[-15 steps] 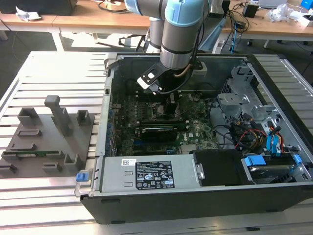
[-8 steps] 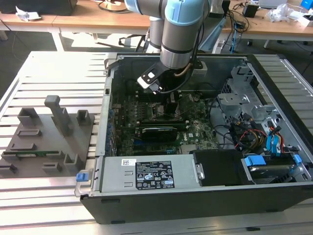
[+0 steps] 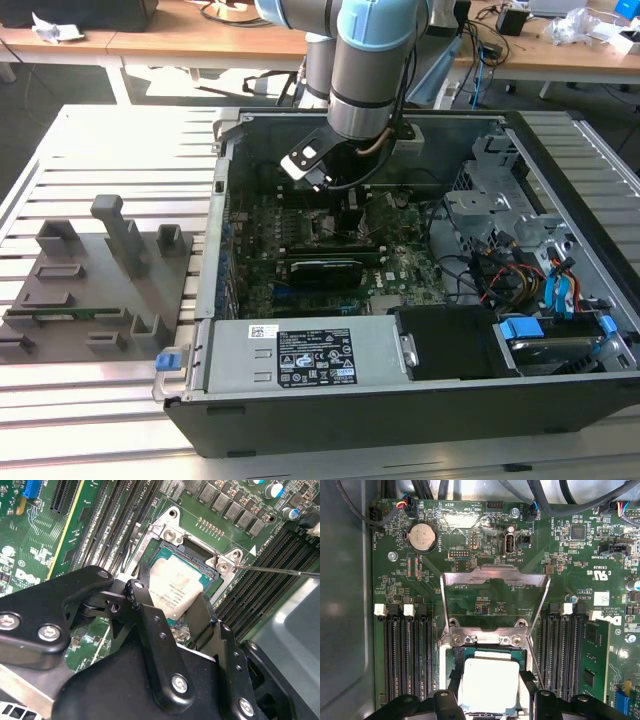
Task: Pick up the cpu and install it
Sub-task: 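Place the cpu into insertion slot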
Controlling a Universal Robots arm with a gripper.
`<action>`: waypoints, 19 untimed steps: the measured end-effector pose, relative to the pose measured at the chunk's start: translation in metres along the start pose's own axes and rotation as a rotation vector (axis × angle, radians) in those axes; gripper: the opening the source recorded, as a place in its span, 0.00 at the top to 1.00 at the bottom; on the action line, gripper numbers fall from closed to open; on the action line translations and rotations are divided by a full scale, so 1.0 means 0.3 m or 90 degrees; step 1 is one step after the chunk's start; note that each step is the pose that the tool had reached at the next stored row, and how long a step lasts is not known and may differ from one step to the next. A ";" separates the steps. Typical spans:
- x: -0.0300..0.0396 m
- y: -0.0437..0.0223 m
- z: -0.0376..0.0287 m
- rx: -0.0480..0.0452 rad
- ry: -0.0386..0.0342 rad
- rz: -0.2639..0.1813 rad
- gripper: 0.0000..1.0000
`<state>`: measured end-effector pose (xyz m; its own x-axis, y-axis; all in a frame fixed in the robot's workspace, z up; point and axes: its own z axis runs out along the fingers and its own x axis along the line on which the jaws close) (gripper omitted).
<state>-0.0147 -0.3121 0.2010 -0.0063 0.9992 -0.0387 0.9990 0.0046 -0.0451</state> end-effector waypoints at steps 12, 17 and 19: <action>0.000 -0.001 -0.007 -0.0009 -0.0009 -0.023 0.47; 0.002 -0.005 -0.004 -0.0011 0.0006 -0.026 0.47; 0.004 -0.005 -0.004 -0.0011 0.0018 -0.026 0.47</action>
<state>-0.0162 -0.3110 0.2022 -0.0466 0.9983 -0.0340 0.9980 0.0450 -0.0449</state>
